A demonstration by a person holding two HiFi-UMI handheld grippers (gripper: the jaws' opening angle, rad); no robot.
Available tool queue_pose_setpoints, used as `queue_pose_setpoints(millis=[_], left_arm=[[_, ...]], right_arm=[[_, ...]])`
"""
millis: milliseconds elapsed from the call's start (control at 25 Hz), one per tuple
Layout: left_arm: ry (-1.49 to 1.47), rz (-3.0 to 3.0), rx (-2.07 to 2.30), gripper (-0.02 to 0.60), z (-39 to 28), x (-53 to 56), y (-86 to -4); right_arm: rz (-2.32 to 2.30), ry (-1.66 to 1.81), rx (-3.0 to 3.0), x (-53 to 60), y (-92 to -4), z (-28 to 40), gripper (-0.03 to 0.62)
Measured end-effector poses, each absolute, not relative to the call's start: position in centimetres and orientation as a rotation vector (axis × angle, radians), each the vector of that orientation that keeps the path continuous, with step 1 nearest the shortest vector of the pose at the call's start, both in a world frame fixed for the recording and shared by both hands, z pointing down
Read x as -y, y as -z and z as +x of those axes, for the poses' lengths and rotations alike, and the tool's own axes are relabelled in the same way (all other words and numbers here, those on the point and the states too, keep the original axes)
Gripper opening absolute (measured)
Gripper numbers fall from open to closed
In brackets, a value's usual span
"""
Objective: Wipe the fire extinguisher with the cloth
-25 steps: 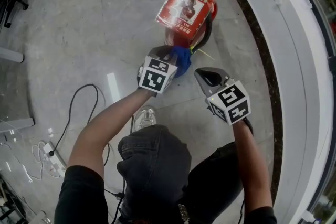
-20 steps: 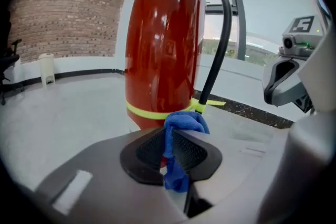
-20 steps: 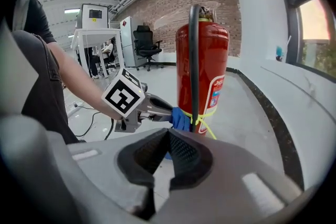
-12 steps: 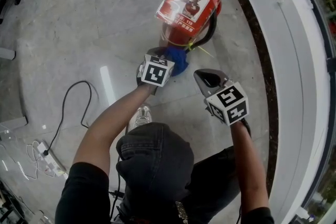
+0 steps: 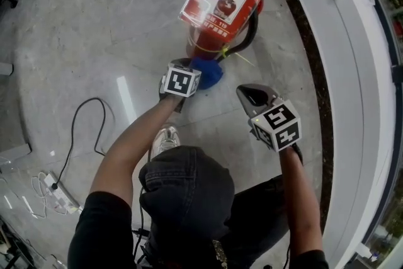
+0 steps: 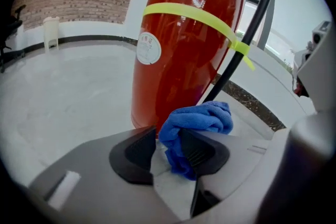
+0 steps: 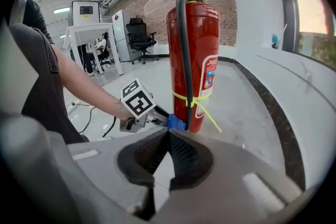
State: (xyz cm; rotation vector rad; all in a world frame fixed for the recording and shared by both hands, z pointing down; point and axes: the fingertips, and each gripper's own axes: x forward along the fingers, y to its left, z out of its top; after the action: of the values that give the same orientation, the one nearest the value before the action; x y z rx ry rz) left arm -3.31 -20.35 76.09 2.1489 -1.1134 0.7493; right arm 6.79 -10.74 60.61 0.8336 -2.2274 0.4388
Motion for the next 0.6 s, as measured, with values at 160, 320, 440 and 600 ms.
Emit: queue_pose_setpoints(millis=[160,320,440,600], left_arm=[[-0.760,2.188,0.938,0.264,-1.7,18.1,-76.5],[-0.841,2.230,0.812,0.325,0.8,16.3,-77.4],[-0.918,2.240,0.848,0.325,2.1,17.2,-78.8],[-1.067,2.182,0.910,0.138,1.5,17.5,-81.1]], right_arm=[[0.835,-0.451,2.229,10.7,-60.8,7.0,0.003],[0.839,-0.464,2.227,10.5,-61.0,7.3,0.003],[0.840,-0.468,2.218,10.2,-61.1,7.8,0.003],[0.860,-0.469,2.202,10.0,-61.1,9.0,0.003]])
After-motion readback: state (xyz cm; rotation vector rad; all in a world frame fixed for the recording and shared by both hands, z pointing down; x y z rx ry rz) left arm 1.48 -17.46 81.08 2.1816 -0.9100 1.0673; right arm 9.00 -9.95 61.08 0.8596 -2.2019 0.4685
